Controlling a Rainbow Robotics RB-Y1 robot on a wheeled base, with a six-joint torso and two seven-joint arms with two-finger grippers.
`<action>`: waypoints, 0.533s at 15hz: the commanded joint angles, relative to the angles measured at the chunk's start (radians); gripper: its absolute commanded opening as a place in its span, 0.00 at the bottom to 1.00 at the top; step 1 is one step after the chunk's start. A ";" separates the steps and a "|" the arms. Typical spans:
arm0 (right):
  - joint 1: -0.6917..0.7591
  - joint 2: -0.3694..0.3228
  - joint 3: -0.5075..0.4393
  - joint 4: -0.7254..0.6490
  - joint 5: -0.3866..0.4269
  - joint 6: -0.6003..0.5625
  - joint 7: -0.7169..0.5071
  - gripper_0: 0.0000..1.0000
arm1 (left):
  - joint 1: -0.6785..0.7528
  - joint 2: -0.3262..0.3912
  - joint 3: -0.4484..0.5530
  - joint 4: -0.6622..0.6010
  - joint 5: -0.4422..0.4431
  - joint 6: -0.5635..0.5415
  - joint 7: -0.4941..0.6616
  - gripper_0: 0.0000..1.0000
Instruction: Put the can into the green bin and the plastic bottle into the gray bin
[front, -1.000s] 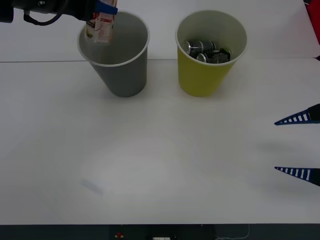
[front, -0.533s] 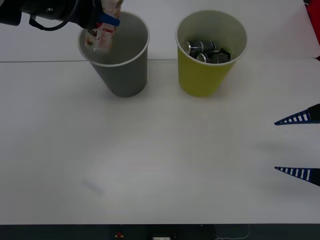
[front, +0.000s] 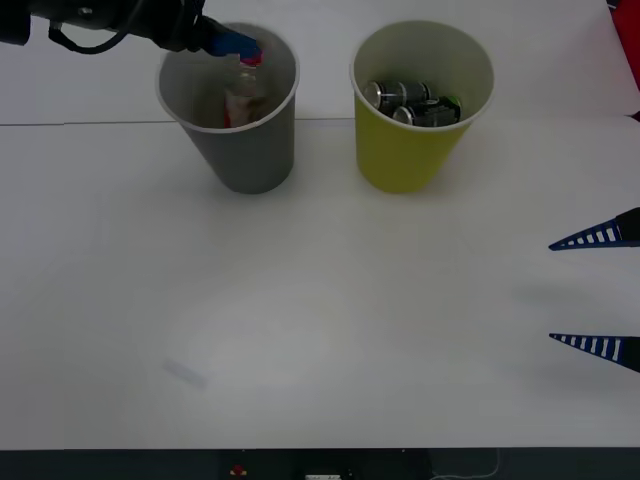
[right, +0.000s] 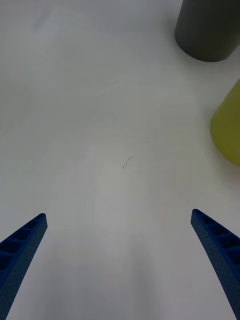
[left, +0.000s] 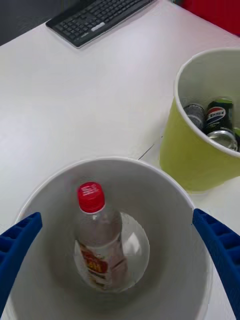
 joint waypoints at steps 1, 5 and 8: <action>0.000 0.000 0.000 0.000 0.000 0.000 0.000 1.00 | 0.098 0.001 0.095 -0.010 0.200 0.018 -0.142 1.00; 0.000 0.000 0.000 0.000 0.000 0.000 0.000 1.00 | 0.246 0.037 0.169 -0.021 0.498 0.018 -0.386 1.00; 0.000 0.000 0.000 0.000 0.000 0.000 0.000 1.00 | 0.347 0.049 0.238 -0.025 0.621 -0.068 -0.572 1.00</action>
